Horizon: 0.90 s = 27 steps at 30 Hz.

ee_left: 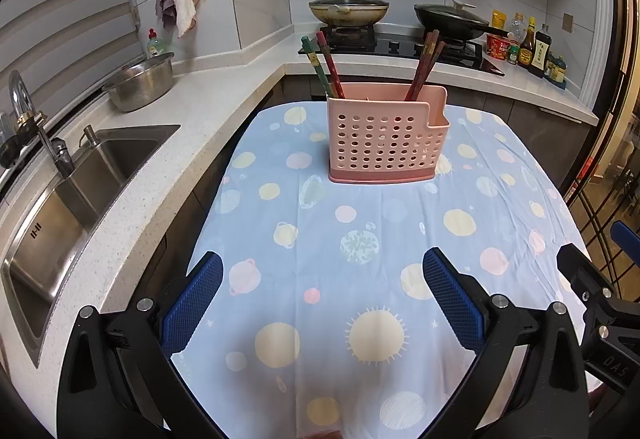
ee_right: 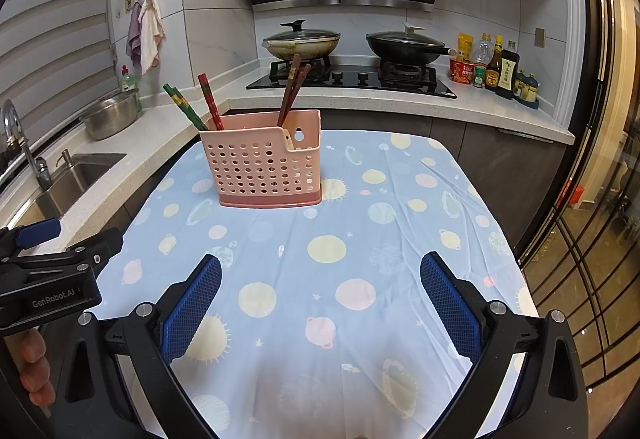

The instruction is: Organize utensils

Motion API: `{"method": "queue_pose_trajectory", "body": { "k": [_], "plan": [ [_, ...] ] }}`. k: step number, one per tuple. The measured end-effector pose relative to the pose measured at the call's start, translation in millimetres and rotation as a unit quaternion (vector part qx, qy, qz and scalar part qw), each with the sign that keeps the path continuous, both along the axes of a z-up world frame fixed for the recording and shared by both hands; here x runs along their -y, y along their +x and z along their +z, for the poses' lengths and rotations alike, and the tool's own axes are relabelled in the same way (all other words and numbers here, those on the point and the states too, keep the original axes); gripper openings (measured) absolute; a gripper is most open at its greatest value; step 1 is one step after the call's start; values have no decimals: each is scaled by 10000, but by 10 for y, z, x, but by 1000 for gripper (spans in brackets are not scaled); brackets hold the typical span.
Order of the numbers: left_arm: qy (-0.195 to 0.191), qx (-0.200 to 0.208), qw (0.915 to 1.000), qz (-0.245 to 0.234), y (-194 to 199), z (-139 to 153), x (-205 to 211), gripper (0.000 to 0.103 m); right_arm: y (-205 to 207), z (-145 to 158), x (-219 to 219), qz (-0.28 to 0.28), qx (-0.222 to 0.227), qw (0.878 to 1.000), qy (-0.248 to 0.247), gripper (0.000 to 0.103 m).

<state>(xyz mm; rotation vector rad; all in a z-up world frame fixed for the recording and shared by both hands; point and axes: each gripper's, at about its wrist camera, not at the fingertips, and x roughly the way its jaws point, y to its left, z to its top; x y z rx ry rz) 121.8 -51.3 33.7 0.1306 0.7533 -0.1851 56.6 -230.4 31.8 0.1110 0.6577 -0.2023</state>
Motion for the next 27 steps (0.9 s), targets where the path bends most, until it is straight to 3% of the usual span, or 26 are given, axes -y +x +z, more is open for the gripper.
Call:
{"method": "queue_pose_trajectory", "body": {
  "k": [27],
  "plan": [
    [85, 63, 9999, 43, -18, -5, 16, 96, 2, -30, 1, -35, -30, 10000, -21, 96]
  ]
}}
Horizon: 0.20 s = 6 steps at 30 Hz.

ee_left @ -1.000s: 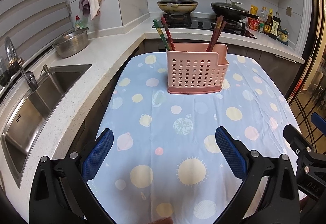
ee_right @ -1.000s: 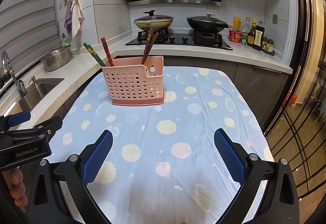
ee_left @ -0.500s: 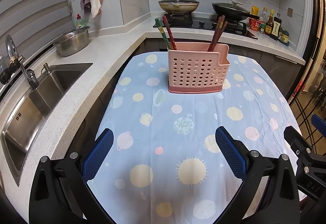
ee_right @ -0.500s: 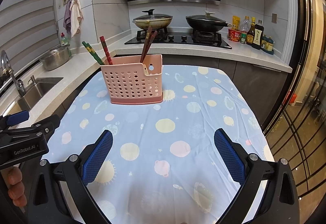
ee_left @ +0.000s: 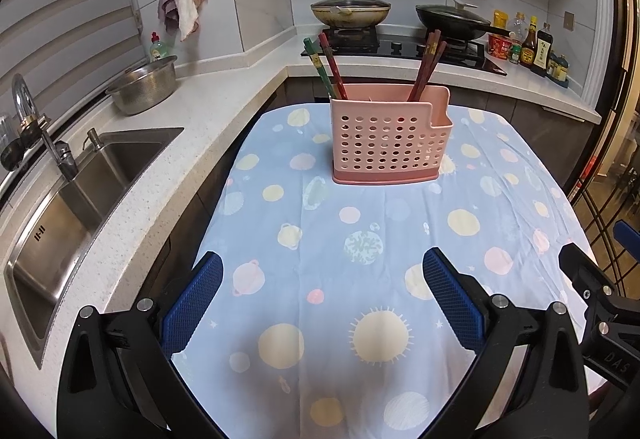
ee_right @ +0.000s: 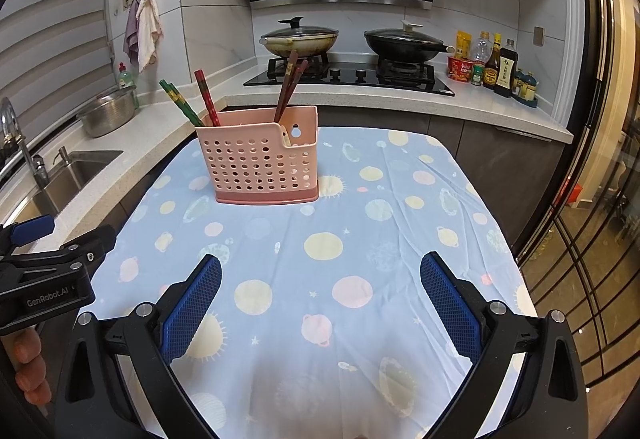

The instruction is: Organize utensils

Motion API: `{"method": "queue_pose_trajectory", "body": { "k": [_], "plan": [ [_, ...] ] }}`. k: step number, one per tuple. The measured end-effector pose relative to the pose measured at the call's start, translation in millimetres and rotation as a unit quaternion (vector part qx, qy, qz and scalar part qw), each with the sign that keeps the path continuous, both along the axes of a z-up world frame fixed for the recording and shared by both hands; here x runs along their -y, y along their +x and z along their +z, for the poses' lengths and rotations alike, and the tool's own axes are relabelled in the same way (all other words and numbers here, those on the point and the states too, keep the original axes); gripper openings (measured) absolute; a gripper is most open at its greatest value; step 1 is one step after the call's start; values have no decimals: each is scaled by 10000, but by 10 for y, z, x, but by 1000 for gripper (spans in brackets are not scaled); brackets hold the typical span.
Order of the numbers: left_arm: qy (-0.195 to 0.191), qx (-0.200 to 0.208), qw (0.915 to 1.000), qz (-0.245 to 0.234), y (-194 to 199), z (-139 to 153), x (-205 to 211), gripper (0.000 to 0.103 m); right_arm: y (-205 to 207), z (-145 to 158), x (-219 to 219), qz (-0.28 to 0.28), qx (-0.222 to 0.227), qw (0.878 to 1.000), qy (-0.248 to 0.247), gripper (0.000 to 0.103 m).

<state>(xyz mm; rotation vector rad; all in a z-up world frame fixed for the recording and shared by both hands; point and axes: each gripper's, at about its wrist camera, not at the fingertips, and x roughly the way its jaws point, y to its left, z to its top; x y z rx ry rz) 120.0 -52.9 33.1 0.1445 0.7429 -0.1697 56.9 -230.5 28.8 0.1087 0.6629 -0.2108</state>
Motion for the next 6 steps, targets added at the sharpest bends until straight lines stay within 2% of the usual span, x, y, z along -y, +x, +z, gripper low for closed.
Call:
{"method": "queue_pose_trajectory", "body": {
  "k": [6],
  "plan": [
    [-60, -47, 10000, -36, 24, -14, -15, 96, 10, -23, 18, -48, -8, 10000, -3, 96]
  ]
}}
